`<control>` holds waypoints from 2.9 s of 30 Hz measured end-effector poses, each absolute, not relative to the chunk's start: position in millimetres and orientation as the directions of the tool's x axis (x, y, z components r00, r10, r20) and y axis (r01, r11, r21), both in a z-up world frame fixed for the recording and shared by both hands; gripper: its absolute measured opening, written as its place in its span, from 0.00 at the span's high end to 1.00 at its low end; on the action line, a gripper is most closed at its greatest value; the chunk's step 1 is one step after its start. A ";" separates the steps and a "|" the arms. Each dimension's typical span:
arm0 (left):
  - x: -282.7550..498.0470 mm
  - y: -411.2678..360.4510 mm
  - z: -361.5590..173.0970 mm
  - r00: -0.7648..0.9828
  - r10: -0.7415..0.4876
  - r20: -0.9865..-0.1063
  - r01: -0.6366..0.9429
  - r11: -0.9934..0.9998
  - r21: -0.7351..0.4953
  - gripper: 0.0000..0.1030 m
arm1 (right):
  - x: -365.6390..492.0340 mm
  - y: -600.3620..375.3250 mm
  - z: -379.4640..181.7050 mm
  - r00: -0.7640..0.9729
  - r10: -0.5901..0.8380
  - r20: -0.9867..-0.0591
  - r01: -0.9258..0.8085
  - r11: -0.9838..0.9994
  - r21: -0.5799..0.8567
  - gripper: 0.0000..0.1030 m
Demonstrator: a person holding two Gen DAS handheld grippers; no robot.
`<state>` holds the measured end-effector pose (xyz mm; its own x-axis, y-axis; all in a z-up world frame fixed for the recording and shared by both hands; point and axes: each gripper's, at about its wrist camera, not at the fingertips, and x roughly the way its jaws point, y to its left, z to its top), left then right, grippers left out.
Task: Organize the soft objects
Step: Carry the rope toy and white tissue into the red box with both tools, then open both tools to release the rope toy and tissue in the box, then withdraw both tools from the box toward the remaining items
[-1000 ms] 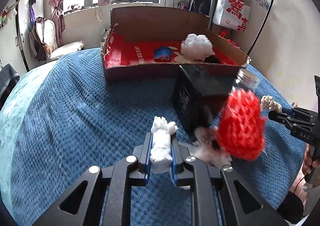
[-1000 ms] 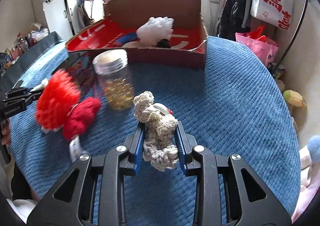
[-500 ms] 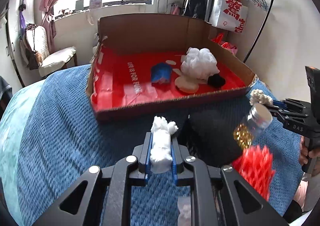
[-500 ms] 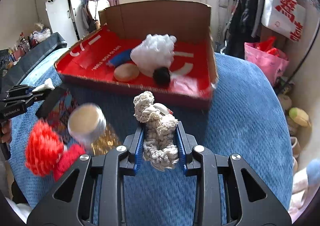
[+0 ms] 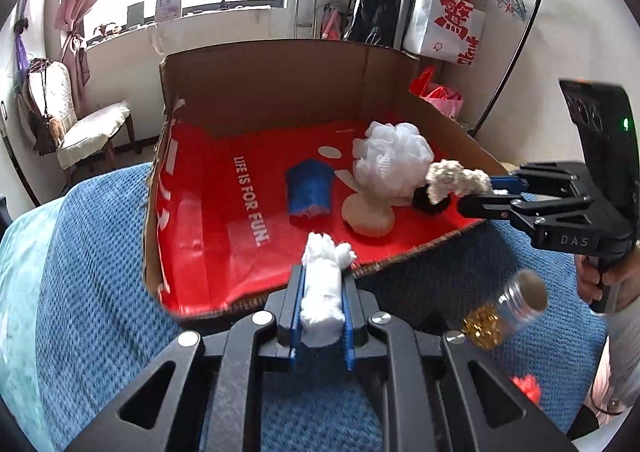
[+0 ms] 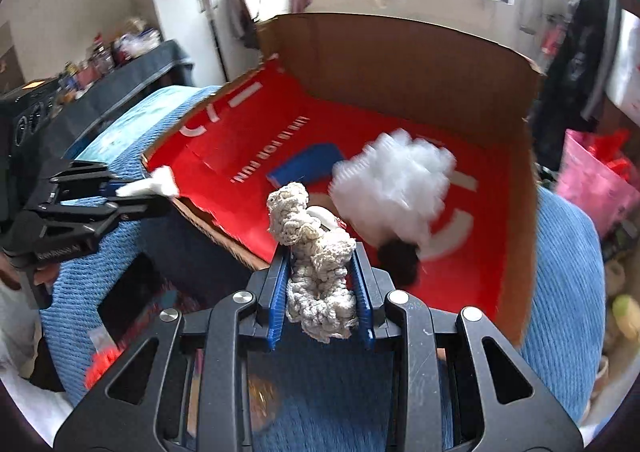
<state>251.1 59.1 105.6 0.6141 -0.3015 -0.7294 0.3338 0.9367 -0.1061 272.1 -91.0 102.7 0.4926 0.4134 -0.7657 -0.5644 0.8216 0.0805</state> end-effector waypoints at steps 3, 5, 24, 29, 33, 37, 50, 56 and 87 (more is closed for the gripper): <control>268.4 58.9 103.9 0.595 -0.301 -0.745 0.338 0.935 -0.108 0.84 | 291.6 -71.6 101.3 0.436 0.434 -0.789 -0.603 0.791 0.102 0.73; 279.5 59.5 101.0 0.580 -0.299 -0.758 0.335 0.935 -0.112 0.84 | 304.0 -57.7 97.4 0.394 0.440 -0.807 -0.622 0.774 0.119 0.73; 339.7 58.0 65.8 0.467 -0.211 -0.859 0.358 0.933 -0.034 0.84 | 347.3 5.5 58.6 0.223 0.361 -0.905 -0.689 0.716 0.116 0.72; 344.8 53.5 60.5 0.457 -0.197 -0.867 0.368 0.930 -0.017 0.80 | 345.5 14.2 54.7 0.224 0.334 -0.916 -0.711 0.698 0.081 0.71; 348.5 50.1 56.3 0.454 -0.187 -0.871 0.369 0.929 -0.007 0.71 | 346.8 21.1 53.3 0.216 0.322 -0.922 -0.724 0.686 0.070 0.71; 351.7 47.8 52.4 0.461 -0.170 -0.871 0.366 0.930 0.012 0.63 | 351.1 28.0 52.7 0.214 0.314 -0.925 -0.733 0.677 0.060 0.70; 340.9 53.0 63.2 0.478 -0.178 -0.860 0.376 0.926 0.017 0.49 | 343.0 38.7 58.1 0.254 0.298 -0.920 -0.745 0.667 0.011 0.51; 327.7 55.4 79.9 0.510 -0.182 -0.841 0.372 0.928 0.025 0.36 | 329.4 29.0 71.8 0.281 0.313 -0.907 -0.727 0.686 0.011 0.51; 166.7 68.2 171.0 0.746 -0.255 -0.615 0.286 0.957 -0.049 0.00 | 180.5 -142.7 175.4 0.628 0.320 -0.709 -0.444 0.896 0.011 0.14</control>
<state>166.7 68.2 171.0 0.7465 -0.2553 -0.6145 0.2865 0.9568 -0.0495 180.5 -142.7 175.4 0.6282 0.3198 -0.7093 -0.4436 0.8962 0.0112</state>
